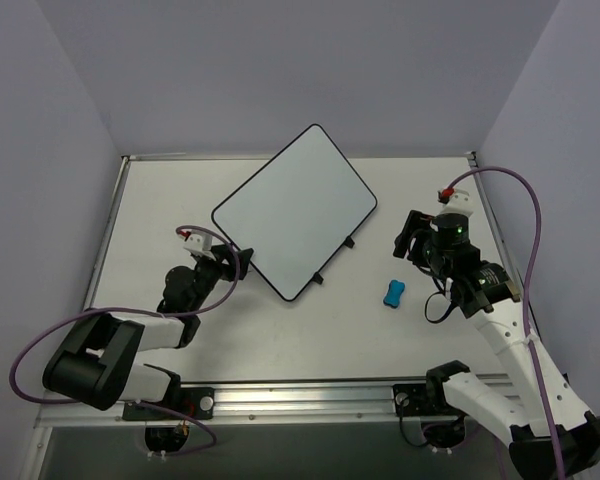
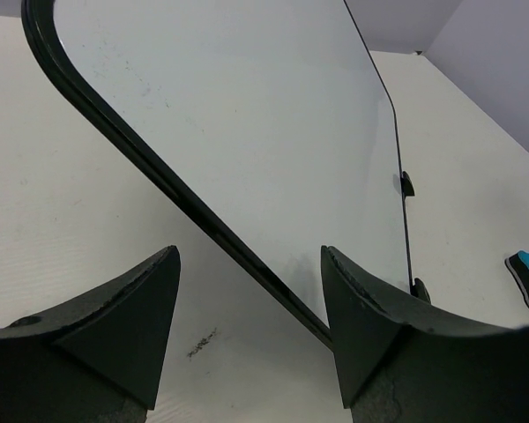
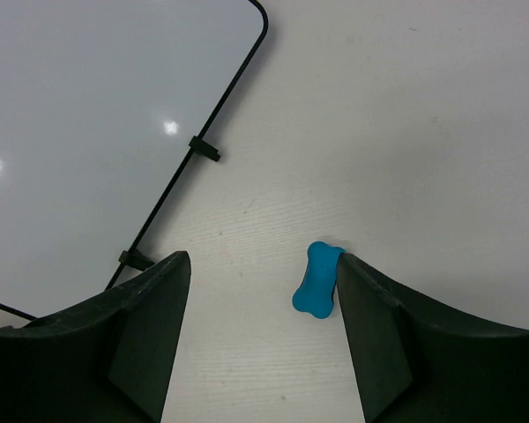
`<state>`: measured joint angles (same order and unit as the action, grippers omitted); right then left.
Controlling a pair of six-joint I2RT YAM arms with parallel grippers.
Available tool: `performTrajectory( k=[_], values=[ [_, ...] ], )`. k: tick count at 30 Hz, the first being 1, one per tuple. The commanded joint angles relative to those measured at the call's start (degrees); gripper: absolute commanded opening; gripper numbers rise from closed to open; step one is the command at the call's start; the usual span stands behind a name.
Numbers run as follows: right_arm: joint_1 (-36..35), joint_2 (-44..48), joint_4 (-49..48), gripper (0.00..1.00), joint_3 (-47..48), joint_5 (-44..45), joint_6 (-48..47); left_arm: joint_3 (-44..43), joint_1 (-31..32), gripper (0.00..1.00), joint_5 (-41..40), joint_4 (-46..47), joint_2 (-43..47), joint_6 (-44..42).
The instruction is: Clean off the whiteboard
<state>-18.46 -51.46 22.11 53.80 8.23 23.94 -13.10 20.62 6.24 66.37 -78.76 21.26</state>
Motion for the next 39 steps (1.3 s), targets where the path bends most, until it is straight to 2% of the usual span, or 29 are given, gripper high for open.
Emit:
performTrajectory(
  k=[1, 7, 8, 12, 16, 18, 19, 21, 22, 24, 25, 26, 27, 28, 30, 31, 34, 39],
  values=[
    [-0.26, 0.13, -1.01, 0.63, 1.66, 0.21, -0.83, -0.34, 0.56, 0.72, 0.35, 0.52, 1.50, -1.57],
    [-0.35, 0.13, -1.28, 0.63, 1.04, 0.47, -1.27, 0.53, 1.17, 0.73, -1.14, -0.71, 5.01, -1.48],
    [-0.26, 0.22, -1.28, 0.63, 1.04, 0.39, -1.44, 0.88, 1.26, 0.95, -1.75, -1.58, 6.15, -0.78],
    [-0.35, 1.01, -1.45, 0.64, 0.96, 0.12, -3.02, 1.41, 2.49, 0.94, -5.53, -10.63, 16.78, 0.10],
    [-0.70, 2.77, -2.24, 0.75, 0.43, 1.26, -3.73, 0.98, 3.81, 0.94, -8.17, -25.36, 29.17, 0.10],
    [-0.79, 3.47, -2.42, 0.76, 0.34, 1.96, -3.73, -0.08, 4.16, 0.94, -8.70, -30.74, 35.74, -0.16],
    [-0.79, 3.47, -2.25, 0.77, 0.60, 2.23, -3.73, -0.86, 4.34, 0.94, -9.14, -36.60, 37.70, -0.16],
    [-0.97, 3.74, -1.46, 0.82, 1.30, 3.54, -3.55, -4.28, 5.04, 0.94, -12.20, -43.83, 43.50, 1.06],
    [-1.14, 3.82, -1.02, 0.83, 1.65, 4.24, -3.47, -6.21, 5.30, 0.94, -14.13, -52.92, 45.08, 2.72],
    [-1.40, 4.70, 0.47, 0.85, 2.88, 5.74, -3.03, -13.59, 5.74, 0.94, -19.85, -62.71, 48.24, 4.05],
    [-1.58, 5.05, 1.26, 0.89, 3.41, 7.14, -2.85, -16.57, 6.35, 0.94, -22.13, -74.16, 48.79, 5.62],
    [-1.67, 6.01, 2.75, 0.91, 4.02, 7.59, -2.68, -19.56, 6.80, 0.94, -25.19, -79.76, 49.05, 7.38],
    [-2.10, 6.63, 3.55, 0.99, 4.64, 8.11, -2.59, -25.60, 7.23, 0.94, -30.62, -85.47, 48.97, 9.31],
    [-2.20, 7.16, 4.34, 1.00, 5.86, 8.64, -2.50, -28.27, 7.67, 0.94, -31.80, -94.58, 48.71, 12.20],
    [-2.46, 9.18, 6.62, 1.00, 7.10, 9.61, -2.50, -36.15, 7.77, 0.94, -33.39, -103.06, 46.60, 14.24],
    [-2.46, 9.62, 7.50, 1.00, 8.59, 10.31, -2.76, -39.07, 7.77, 0.94, -33.92, -111.11, 45.55, 14.95],
    [-2.46, 11.03, 12.07, 1.00, 11.67, 13.99, -2.94, -49.80, 7.77, 0.94, -36.91, -123.71, 42.99, 14.43],
    [-2.37, 12.79, 15.95, 1.00, 19.05, 19.80, -10.92, -63.60, 7.59, 0.94, -42.79, -133.41, 43.87, 9.95]
  ],
)
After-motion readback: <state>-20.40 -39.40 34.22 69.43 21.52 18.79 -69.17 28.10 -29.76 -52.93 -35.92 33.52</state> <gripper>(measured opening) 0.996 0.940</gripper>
